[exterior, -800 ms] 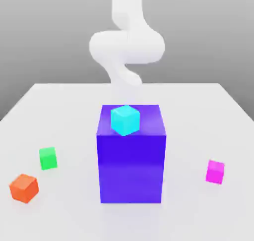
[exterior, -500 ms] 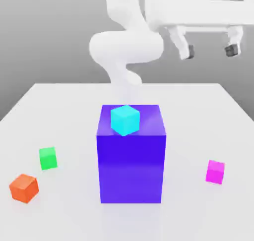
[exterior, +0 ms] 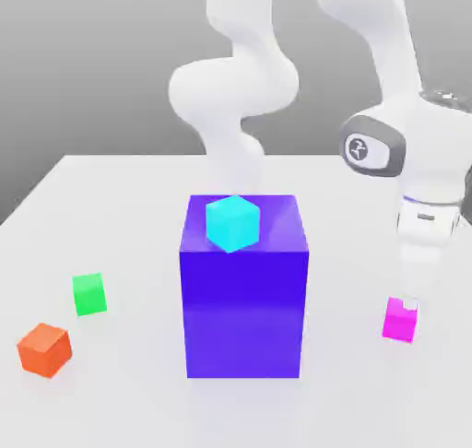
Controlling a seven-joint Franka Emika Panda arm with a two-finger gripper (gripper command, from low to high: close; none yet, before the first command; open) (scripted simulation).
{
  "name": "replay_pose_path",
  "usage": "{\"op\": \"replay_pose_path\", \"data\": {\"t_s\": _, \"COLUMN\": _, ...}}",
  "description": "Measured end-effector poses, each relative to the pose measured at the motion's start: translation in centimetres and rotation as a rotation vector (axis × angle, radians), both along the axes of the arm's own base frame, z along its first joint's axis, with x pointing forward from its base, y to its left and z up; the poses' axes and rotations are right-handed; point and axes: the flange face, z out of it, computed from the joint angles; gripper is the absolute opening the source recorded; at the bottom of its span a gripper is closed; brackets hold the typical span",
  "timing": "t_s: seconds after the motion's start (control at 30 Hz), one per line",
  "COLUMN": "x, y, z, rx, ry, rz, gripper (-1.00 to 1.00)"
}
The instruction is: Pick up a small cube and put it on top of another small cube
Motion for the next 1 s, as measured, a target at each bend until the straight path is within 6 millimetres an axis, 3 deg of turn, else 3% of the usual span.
{"op": "replay_pose_path", "data": {"t_s": 0.1, "x": -0.2, "y": -0.1, "z": -3.0, "rx": -0.001, "ry": 0.003, "rz": 0.003, "gripper": 0.0}}
{"op": "replay_pose_path", "data": {"t_s": 0.13, "x": -0.2, "y": -0.1, "z": -3.8, "rx": -0.001, "ry": 0.003, "rz": 0.003, "gripper": -1.0}}
{"op": "replay_pose_path", "data": {"t_s": 0.37, "x": -0.2, "y": -0.1, "z": -3.9, "rx": -0.002, "ry": 0.003, "rz": 0.003, "gripper": -1.0}}
{"op": "replay_pose_path", "data": {"t_s": 0.57, "x": -0.2, "y": -0.1, "z": 1.3, "rx": -0.003, "ry": 0.002, "rz": 0.003, "gripper": -1.0}}
{"op": "replay_pose_path", "data": {"t_s": 0.67, "x": 1.5, "y": -0.2, "z": 3.6, "rx": 0.03, "ry": -0.031, "rz": -0.041, "gripper": -1.0}}
{"op": "replay_pose_path", "data": {"t_s": 0.9, "x": 8.5, "y": -5.8, "z": 7.7, "rx": 0.082, "ry": -0.13, "rz": -0.306, "gripper": -1.0}}
{"op": "replay_pose_path", "data": {"t_s": 1.0, "x": 11.7, "y": -12.0, "z": 9.2, "rx": 0.079, "ry": -0.167, "rz": -0.502, "gripper": -1.0}}
